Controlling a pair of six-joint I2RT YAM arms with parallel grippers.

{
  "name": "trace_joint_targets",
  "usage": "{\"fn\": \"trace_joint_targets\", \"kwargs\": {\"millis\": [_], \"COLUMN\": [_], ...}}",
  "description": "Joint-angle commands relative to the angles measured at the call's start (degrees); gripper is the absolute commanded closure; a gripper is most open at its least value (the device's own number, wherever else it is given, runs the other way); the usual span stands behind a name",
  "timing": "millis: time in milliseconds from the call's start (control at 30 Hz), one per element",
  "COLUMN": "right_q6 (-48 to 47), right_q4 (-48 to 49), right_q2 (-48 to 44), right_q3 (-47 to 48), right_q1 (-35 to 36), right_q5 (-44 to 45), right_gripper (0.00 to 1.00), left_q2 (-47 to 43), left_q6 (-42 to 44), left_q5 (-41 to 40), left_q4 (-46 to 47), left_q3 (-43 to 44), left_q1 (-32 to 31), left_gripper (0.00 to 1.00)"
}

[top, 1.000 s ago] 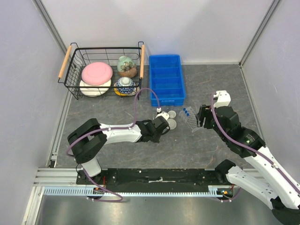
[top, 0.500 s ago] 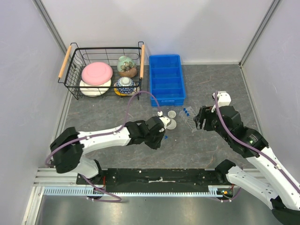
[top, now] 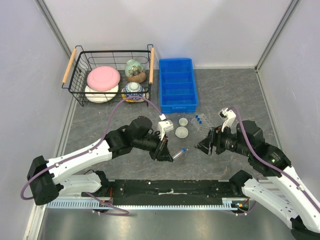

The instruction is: Organize the chemistry lab equipment

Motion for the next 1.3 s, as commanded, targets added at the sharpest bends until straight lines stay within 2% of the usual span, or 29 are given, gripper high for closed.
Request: {"fn": "trace_joint_targets", "kwargs": {"millis": [0,200,367,833,1267], "right_q6": [4.5,10.4,12.5,17.1,19.3], "right_q4": [6.1,11.7,13.3,19.2,22.5], "right_q2": [-3.1,-6.1,-7.6,-9.5,-9.1], "right_q3": [-2.9,-7.4,-7.9,-10.6,-10.7], "right_q1": [-0.2,-0.2,-0.2,-0.2,-0.2], "right_q5": [-13.9,-20.6,-21.6,-24.5,-25.6], "right_gripper": [0.26,0.28,0.30,0.38,0.44], "left_q2": [-3.5,-4.4,-3.9,-2.7,-0.5], "left_q6": [-1.5,-6.2,-10.8,-14.6,-15.7], "left_q5": [15.9,27.4,31.8,33.6,33.7], "left_q4": [8.8,19.4,27.1,35.5,38.1], "left_q3": [-3.1,-6.2,-7.7,-9.5,-9.2], "left_q1": [2.8,4.7,5.0,5.0,4.9], "left_gripper": [0.98,0.98,0.98,0.98,0.98]}}
